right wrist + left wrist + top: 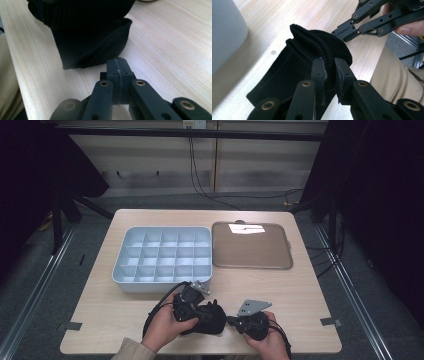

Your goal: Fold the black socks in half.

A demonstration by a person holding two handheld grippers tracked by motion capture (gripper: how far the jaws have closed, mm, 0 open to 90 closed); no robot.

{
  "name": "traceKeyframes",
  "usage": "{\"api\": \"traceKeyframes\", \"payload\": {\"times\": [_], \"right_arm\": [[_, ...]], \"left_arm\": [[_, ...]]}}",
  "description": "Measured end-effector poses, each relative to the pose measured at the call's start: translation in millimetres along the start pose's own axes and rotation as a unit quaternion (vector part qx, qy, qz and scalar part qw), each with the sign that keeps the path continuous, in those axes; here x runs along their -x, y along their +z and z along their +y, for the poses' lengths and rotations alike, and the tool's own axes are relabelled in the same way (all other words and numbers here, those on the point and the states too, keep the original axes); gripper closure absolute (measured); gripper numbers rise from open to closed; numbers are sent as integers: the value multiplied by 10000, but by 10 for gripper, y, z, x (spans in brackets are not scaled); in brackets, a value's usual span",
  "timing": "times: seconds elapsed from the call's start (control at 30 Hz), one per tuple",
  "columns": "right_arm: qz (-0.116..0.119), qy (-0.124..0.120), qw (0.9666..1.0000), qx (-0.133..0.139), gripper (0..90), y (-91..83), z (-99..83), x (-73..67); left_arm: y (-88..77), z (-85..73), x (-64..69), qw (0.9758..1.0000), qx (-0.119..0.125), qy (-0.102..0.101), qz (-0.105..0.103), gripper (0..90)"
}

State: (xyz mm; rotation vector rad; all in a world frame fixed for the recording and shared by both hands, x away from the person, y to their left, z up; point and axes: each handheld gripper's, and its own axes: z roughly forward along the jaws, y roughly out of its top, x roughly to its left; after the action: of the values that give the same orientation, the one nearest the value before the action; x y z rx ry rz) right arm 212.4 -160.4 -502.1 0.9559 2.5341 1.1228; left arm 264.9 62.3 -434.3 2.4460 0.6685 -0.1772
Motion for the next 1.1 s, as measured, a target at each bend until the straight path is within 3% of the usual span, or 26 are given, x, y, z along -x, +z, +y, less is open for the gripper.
{"api": "traceKeyframes", "payload": {"times": [1.1], "right_arm": [[13,8,10000,26,900,4,-3,7]], "left_arm": [[165,4,22,9998,-156,-10,-94,759]]}}
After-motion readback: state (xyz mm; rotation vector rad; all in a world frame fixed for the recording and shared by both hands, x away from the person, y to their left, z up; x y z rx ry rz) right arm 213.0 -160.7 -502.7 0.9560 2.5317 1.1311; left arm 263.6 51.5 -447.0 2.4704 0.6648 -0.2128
